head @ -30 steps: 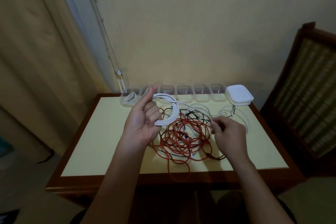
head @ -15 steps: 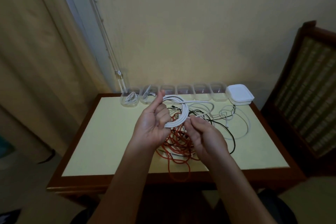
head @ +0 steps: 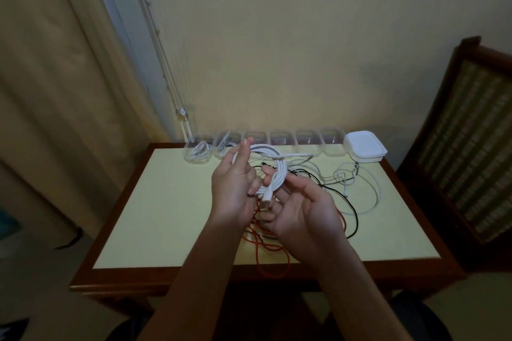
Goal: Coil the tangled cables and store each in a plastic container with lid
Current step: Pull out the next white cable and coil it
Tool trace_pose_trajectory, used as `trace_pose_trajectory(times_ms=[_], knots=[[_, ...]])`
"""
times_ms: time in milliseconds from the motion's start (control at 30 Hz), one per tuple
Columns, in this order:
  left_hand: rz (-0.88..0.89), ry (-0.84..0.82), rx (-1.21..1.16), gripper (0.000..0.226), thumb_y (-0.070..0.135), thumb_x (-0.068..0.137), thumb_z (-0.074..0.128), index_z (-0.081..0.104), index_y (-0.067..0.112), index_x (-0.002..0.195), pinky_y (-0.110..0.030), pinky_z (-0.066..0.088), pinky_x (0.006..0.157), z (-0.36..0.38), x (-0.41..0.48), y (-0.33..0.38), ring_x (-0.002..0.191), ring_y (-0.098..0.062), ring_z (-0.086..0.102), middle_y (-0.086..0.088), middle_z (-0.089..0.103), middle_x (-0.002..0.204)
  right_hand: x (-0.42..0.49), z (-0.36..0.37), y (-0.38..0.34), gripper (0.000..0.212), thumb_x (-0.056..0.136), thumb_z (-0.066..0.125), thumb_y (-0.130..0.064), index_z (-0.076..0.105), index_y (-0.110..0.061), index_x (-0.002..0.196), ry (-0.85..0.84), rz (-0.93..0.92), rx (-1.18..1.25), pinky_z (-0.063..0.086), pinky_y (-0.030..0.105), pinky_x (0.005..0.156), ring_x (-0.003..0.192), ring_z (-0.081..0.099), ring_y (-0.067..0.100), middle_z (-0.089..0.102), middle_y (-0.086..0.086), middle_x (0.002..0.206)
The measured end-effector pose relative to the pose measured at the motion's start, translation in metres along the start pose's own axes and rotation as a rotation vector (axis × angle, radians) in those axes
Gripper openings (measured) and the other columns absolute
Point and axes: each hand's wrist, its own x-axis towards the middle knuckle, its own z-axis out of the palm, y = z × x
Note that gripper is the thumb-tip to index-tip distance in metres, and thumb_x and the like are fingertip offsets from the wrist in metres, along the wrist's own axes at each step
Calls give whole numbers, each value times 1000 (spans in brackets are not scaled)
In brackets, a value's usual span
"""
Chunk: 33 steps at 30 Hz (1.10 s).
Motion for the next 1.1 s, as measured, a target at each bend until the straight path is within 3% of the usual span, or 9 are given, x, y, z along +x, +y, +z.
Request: trace_pose_trajectory(times_ms=[167,267,367,500,600,667,833,967,1100], knots=[[141,44,452,27,34,104,52,67,11,102,-27,47,60,-9,0,-11,46,-10,50,4,46,48,5,-1,-5,20,100,58,-12,61,4,110,144,-104,-383,36,30,52,57,51,16,64,7,77],[-22,-63,421,24,19,103,50,64,0,98,-32,53,66,-14,1,-6,57,-21,66,-9,64,69,6,-13,-14,15,100,56,-10,65,0,95,243,-102,-614,32,24,43,45,42,15,56,8,68],[-249,-152,268,23,6,94,48,65,-7,104,-24,40,43,-14,1,5,40,-16,46,-9,48,63,7,-27,-18,19,101,56,-10,65,5,93,248,-88,-734,23,24,41,41,33,14,51,10,60],[-328,-240,207,26,22,104,50,61,3,118,-18,17,39,-12,2,3,38,-5,21,5,27,53,2,-30,-23,19,102,59,-15,72,-2,106,206,-143,-862,35,15,44,42,48,7,76,2,78],[-230,-231,213,33,29,103,52,59,2,122,-15,17,37,-12,3,1,39,-1,19,8,22,54,-2,-32,-29,18,101,61,-19,76,-10,104,179,-224,-1044,37,20,49,45,53,13,69,0,57],[-188,-199,154,30,27,103,51,61,3,119,-15,18,35,-15,6,4,38,-1,19,8,20,54,-2,-36,-33,14,99,64,-21,78,-22,96,179,-286,-1198,41,29,60,54,58,23,73,7,64],[-121,-111,-17,26,28,104,48,64,8,108,-15,16,34,-27,21,25,36,-1,18,9,20,51,-6,-52,-49,21,98,63,-12,73,-27,87,279,-516,-1477,54,34,56,50,61,15,75,-8,75],[-160,-110,-85,30,28,107,43,65,8,102,-14,15,32,-26,23,38,32,-1,18,9,20,48,-10,-75,-63,22,100,59,-9,66,-20,82,415,-652,-1377,60,51,72,59,71,17,70,0,70],[-208,-131,-174,29,27,105,44,64,6,99,-14,14,31,-15,19,38,29,-3,18,8,22,44,-9,-75,-62,23,101,58,-9,63,-22,82,451,-804,-1430,60,41,78,71,71,8,71,-10,72]])
